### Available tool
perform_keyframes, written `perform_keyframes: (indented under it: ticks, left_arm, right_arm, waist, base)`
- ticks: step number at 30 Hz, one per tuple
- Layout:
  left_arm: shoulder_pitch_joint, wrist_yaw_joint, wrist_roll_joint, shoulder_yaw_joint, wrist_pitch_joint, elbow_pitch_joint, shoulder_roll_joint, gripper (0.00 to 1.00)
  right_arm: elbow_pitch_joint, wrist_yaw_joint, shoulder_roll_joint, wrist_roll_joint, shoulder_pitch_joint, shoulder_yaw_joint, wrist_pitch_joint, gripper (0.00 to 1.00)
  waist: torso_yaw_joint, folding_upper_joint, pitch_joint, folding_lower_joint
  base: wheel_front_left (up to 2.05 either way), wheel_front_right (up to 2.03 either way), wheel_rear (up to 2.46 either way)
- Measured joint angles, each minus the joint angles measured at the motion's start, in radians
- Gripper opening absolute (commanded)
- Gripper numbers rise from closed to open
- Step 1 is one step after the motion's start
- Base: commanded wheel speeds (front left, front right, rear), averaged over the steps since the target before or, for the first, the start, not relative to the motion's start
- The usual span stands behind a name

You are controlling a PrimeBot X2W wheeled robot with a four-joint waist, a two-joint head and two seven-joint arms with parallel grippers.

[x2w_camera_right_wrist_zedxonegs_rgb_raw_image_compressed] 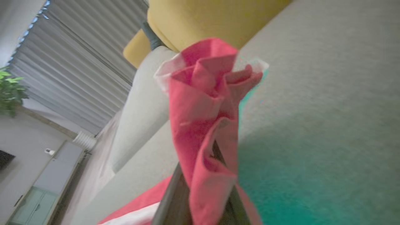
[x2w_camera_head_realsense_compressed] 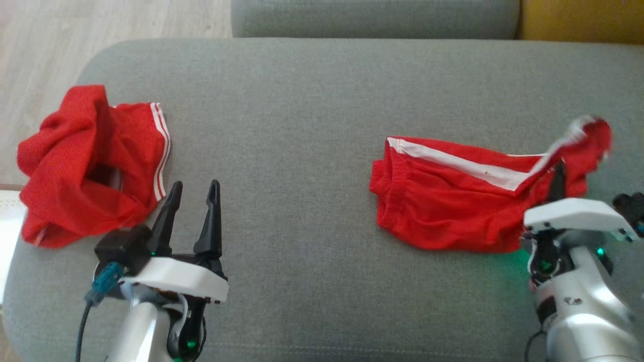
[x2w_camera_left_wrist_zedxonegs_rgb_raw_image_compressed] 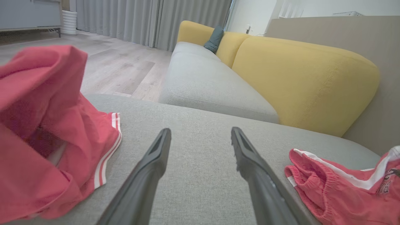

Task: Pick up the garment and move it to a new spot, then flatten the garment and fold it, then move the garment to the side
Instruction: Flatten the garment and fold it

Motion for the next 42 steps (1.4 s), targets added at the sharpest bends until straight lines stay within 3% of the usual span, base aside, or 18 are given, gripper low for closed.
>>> perform_keyframes:
  ticks: [4, 11, 27, 29, 36, 42]
  left_arm:
    - [0.005, 0.0, 0.0, 0.0, 0.0, 0.003, 0.0, 1.0]
    - [0.048, 0.002, -0.002, -0.002, 0.0, 0.01, 0.001, 1.0]
    - [0.062, 0.01, -0.019, -0.021, 0.0, 0.012, 0.001, 1.0]
    - [0.062, 0.01, -0.02, -0.021, 0.0, 0.012, 0.001, 1.0]
    - [0.061, 0.01, -0.026, -0.023, 0.0, 0.012, 0.001, 1.0]
    - [0.061, 0.014, -0.026, -0.024, 0.0, 0.012, 0.001, 1.0]
  right_arm:
    - [-0.078, 0.0, 0.015, -0.001, 0.031, 0.058, 0.0, 0.0]
    - [-0.198, 0.0, 0.017, 0.187, 0.109, 0.317, 0.014, 0.0]
    - [-0.131, 0.0, 0.017, 0.329, 0.105, 0.619, 0.003, 0.0]
    - [-0.12, 0.0, 0.018, 0.311, 0.089, 0.64, 0.003, 1.0]
    - [-0.147, 0.0, 0.017, 0.262, 0.07, 0.71, 0.003, 1.0]
    - [-0.073, 0.0, 0.017, 0.222, 0.067, 0.816, 0.004, 1.0]
  waist:
    - [0.011, 0.0, -0.025, 0.0]
    - [0.041, 0.0, -0.058, 0.0]
    - [0.112, 0.0, -0.068, 0.0]
    - [0.117, 0.0, -0.063, 0.0]
    - [0.126, 0.0, -0.048, 0.0]
    - [0.13, 0.0, -0.039, 0.0]
  base:
    - [0.0, 0.0, 0.0]
    - [0.0, 0.0, 0.0]
    - [0.0, 0.0, 0.0]
    - [0.0, 0.0, 0.0]
    - [0.0, 0.0, 0.0]
    - [0.0, 0.0, 0.0]
